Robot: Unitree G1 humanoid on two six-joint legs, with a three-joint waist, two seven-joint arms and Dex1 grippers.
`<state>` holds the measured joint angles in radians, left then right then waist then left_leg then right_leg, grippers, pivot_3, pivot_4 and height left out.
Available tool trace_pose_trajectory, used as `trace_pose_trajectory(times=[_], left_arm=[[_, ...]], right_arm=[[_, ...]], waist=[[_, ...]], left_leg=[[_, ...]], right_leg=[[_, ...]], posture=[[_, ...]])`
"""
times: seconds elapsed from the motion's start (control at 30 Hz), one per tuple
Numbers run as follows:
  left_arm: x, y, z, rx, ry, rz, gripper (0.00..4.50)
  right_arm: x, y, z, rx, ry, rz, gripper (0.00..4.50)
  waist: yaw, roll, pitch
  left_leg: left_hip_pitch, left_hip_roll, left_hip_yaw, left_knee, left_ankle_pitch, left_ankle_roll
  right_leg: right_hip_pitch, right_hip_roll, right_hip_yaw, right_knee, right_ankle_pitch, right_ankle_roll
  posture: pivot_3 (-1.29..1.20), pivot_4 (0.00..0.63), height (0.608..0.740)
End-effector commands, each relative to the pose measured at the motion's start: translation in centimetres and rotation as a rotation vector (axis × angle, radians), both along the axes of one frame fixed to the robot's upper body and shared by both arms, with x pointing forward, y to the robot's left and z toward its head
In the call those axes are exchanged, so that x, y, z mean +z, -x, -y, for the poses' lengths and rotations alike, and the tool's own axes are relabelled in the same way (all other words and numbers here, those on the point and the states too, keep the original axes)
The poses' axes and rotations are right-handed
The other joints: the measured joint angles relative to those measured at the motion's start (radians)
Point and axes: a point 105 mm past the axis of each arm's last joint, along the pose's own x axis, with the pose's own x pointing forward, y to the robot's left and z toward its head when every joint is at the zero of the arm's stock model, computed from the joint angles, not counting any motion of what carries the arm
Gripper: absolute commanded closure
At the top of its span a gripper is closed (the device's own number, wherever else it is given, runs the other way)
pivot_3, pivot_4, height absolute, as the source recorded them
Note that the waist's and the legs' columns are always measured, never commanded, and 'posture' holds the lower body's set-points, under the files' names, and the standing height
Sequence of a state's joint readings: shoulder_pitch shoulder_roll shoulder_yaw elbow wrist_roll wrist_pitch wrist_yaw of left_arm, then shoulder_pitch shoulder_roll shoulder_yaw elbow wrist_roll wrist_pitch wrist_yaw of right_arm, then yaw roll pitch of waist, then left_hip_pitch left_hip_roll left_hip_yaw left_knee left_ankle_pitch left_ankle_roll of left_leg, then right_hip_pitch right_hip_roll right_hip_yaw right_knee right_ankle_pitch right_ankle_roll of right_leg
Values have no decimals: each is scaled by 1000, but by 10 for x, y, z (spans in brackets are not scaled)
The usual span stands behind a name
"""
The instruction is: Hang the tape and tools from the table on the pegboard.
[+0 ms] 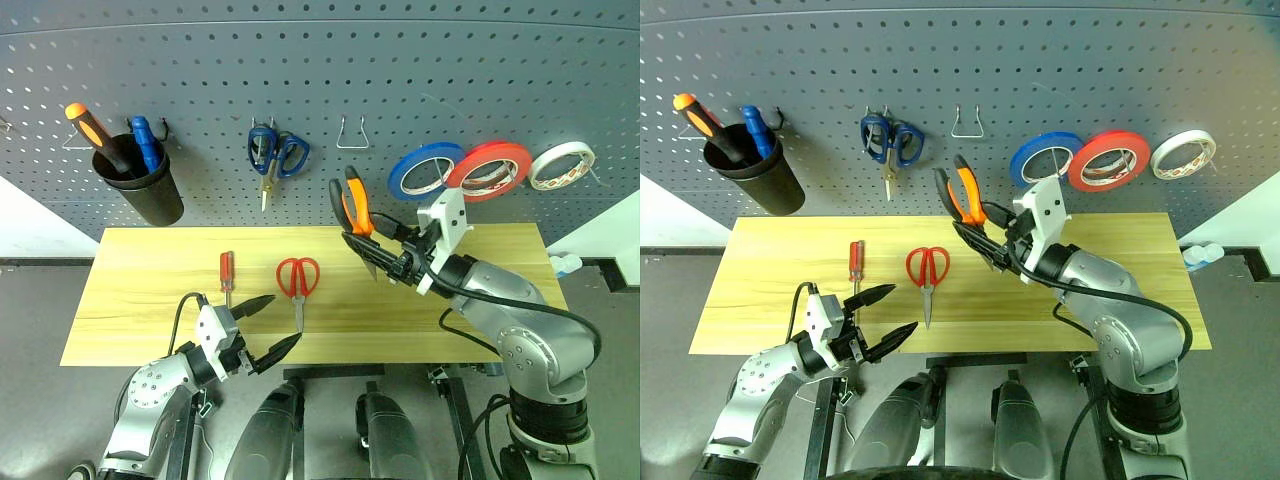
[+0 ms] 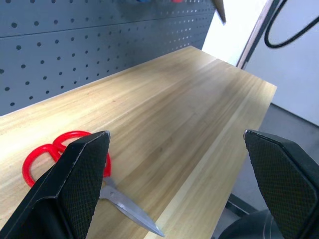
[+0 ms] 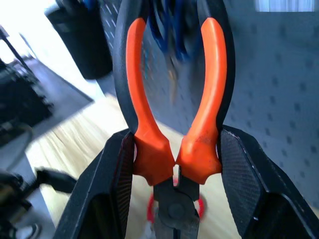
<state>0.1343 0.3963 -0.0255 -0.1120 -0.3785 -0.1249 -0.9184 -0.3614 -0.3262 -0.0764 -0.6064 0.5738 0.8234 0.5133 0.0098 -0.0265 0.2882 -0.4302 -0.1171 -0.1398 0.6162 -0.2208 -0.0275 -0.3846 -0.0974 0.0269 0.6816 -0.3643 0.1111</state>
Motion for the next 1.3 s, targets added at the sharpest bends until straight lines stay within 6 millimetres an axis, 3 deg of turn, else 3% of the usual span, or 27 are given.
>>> trace_pose_trajectory(times=[0.03,0.27,0.57,0.93,1.3], left_arm=[[3,1,3,-13,4,29,0],[8,0,9,-24,60,52,0],[18,-3,9,4,110,118,0],[57,-5,3,84,379,315,0],[61,1,-9,117,448,383,0]], right_arm=[[40,10,-5,22,-80,164,2359],[68,-13,-12,-76,-128,267,2359],[87,-43,-18,-203,-185,361,2359],[100,-56,-21,-245,-162,417,2359],[112,-60,-16,-283,-181,459,2359]], waist=[[0,0,-4],[-4,-1,-20],[-10,-1,-25],[-24,-1,-29],[-24,-1,-32]], left_leg=[[0,0,0,0,0,-1],[0,1,0,0,2,-2],[1,1,0,2,3,-3],[1,2,0,7,3,-3],[1,3,1,14,3,-4]], right_leg=[[-1,0,0,1,0,0],[-2,1,0,4,2,-3],[-3,1,0,7,2,-3],[-3,2,-1,13,2,-3],[-3,3,-1,19,3,-5]], posture=[[77,206,740],[75,197,740],[76,195,740],[72,187,740],[65,191,740]])
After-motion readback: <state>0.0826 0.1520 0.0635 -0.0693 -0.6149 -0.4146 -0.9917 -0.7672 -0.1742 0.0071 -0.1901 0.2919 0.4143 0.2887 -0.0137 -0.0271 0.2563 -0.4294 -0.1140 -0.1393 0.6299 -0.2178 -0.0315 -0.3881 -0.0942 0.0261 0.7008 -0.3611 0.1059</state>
